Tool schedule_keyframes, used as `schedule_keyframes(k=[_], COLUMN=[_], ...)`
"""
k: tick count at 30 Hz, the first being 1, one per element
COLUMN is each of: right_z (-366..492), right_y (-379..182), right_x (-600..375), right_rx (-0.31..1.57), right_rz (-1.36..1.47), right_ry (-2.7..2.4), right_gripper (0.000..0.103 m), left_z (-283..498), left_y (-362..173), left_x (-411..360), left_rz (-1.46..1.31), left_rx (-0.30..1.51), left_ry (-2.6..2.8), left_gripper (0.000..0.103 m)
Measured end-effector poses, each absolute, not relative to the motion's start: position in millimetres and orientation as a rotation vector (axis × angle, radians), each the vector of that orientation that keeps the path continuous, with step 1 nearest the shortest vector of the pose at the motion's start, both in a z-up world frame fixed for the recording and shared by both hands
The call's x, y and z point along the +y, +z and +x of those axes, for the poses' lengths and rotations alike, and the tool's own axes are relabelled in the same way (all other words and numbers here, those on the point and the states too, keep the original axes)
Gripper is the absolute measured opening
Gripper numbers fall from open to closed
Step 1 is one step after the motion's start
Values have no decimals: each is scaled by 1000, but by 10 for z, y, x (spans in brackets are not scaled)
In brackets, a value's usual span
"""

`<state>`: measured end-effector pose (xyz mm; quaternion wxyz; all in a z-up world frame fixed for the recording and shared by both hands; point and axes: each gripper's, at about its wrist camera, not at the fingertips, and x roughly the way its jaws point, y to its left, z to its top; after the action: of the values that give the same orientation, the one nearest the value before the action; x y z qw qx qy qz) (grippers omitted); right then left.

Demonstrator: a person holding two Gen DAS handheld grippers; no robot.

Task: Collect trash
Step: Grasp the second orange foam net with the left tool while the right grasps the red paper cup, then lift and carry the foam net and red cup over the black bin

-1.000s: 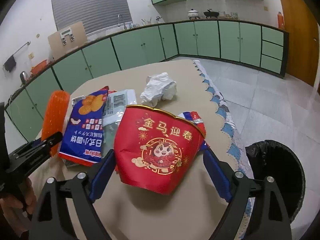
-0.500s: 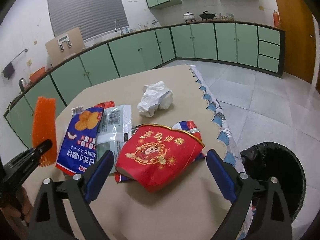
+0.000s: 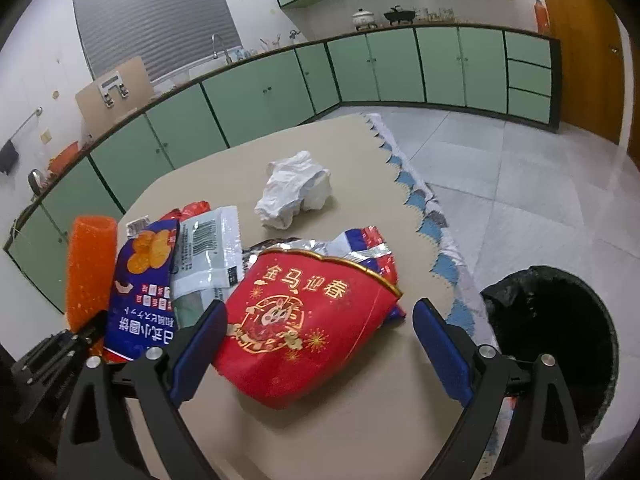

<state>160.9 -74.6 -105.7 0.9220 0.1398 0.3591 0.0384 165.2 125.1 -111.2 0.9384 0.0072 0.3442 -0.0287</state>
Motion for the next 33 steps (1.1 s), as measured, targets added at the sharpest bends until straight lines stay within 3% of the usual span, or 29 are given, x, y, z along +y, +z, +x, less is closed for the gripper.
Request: schedule_keyframes(k=[5, 12, 22, 33], right_z=[1627, 1589, 1483, 1338], right_y=[-1094, -1010, -880, -631], right_x=[-647, -575, -566, -534], right_rx=[745, 724, 688, 620], right_rz=[288, 267, 253, 205], right_ry=[127, 190, 260, 298], right_gripper=[86, 50, 29, 23], left_z=[1650, 1651, 1568, 1397], left_y=[-1134, -1126, -1070, -906], left_x=[1282, 1267, 1277, 1286], left_rz=[10, 7, -3, -12], left_rx=[708, 712, 690, 641], left_ry=[-53, -49, -41, -31], left_gripper=[10, 10, 10, 10])
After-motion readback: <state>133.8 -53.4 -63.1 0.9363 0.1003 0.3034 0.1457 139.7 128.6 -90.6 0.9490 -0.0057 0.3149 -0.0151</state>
